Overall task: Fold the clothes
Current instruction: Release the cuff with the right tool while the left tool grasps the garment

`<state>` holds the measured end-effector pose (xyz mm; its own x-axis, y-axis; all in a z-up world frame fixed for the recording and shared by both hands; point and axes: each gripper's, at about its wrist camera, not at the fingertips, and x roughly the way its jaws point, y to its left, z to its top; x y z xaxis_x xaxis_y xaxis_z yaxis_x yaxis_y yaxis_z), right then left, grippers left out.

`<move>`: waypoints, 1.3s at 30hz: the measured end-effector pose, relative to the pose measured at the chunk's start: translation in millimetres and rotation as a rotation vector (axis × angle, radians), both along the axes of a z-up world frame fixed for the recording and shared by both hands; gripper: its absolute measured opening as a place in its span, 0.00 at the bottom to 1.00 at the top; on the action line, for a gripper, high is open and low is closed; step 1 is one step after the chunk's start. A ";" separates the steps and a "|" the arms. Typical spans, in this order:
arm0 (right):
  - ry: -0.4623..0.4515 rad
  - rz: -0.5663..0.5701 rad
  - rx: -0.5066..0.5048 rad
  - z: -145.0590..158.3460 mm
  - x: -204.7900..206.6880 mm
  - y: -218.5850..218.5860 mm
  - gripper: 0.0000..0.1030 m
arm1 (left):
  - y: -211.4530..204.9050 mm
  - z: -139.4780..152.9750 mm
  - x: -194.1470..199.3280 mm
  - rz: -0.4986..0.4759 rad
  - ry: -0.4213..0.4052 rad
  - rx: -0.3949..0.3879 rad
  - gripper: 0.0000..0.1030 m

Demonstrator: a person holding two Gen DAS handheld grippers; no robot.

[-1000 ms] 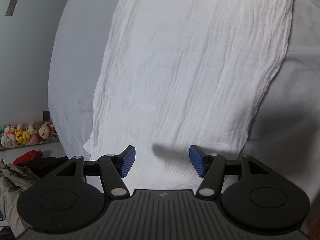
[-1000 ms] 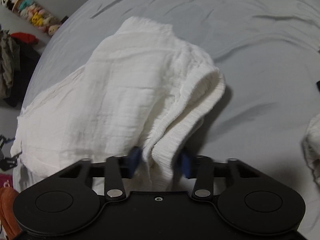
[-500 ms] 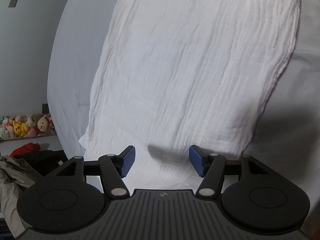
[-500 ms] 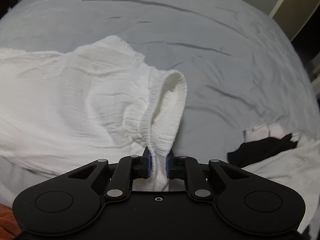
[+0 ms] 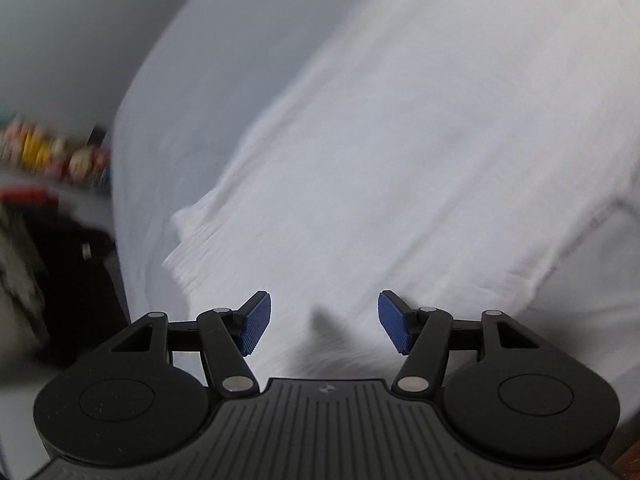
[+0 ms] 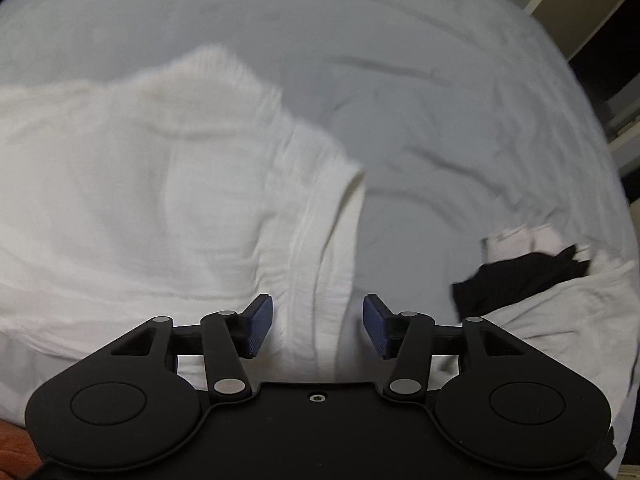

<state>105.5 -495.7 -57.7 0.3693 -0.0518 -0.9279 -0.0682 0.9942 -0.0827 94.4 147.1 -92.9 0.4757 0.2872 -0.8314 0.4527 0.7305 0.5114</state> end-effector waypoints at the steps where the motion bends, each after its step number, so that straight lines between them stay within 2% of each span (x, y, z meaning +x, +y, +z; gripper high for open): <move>1: -0.010 -0.016 0.019 6.0 -1.1 -1.2 0.59 | 11.9 8.2 3.3 0.054 -0.023 -0.030 0.57; 3: -0.020 -0.040 0.065 15.2 -3.9 -0.9 0.61 | 33.7 20.8 9.6 0.158 -0.063 -0.077 0.64; 7: 0.003 -0.029 0.075 17.1 -5.1 13.4 0.61 | 87.0 34.9 25.1 0.398 -0.132 -0.190 0.65; 10: 0.025 -0.015 0.083 13.4 -3.6 27.9 0.61 | 120.4 37.3 34.5 0.542 -0.161 -0.287 0.66; 14: 0.052 0.022 0.076 8.0 -0.4 44.7 0.61 | 153.7 17.0 38.5 0.691 -0.164 -0.380 0.66; 17: 0.069 0.042 0.067 8.3 0.3 55.4 0.61 | 167.3 -2.1 37.3 0.757 -0.147 -0.456 0.66; 20: 0.083 0.055 0.062 8.8 2.1 61.9 0.61 | 173.9 -13.2 36.6 0.773 -0.135 -0.547 0.66; 23: 0.093 0.051 0.051 8.0 5.0 65.6 0.61 | 170.6 -20.8 37.5 0.772 -0.132 -0.626 0.60; 25: 0.101 0.050 0.051 6.9 6.9 68.8 0.61 | 167.5 -20.0 38.0 0.757 -0.148 -0.634 0.47; 26: 0.101 0.056 0.053 6.8 7.3 71.6 0.61 | 167.2 -18.5 39.1 0.751 -0.153 -0.639 0.33; 27: 0.100 0.065 0.056 6.7 7.4 75.1 0.61 | 166.4 -15.4 39.5 0.746 -0.162 -0.645 0.10; 28: 0.099 0.074 0.061 6.8 7.2 78.5 0.61 | 165.5 -12.0 40.0 0.741 -0.166 -0.654 0.07; 36: 0.080 0.125 0.094 10.2 -7.4 91.0 0.61 | 122.8 35.0 41.3 0.607 -0.198 -0.643 0.07; 39: 0.062 0.114 0.111 13.6 -15.8 85.1 0.61 | 94.5 61.1 40.8 0.540 -0.200 -0.670 0.07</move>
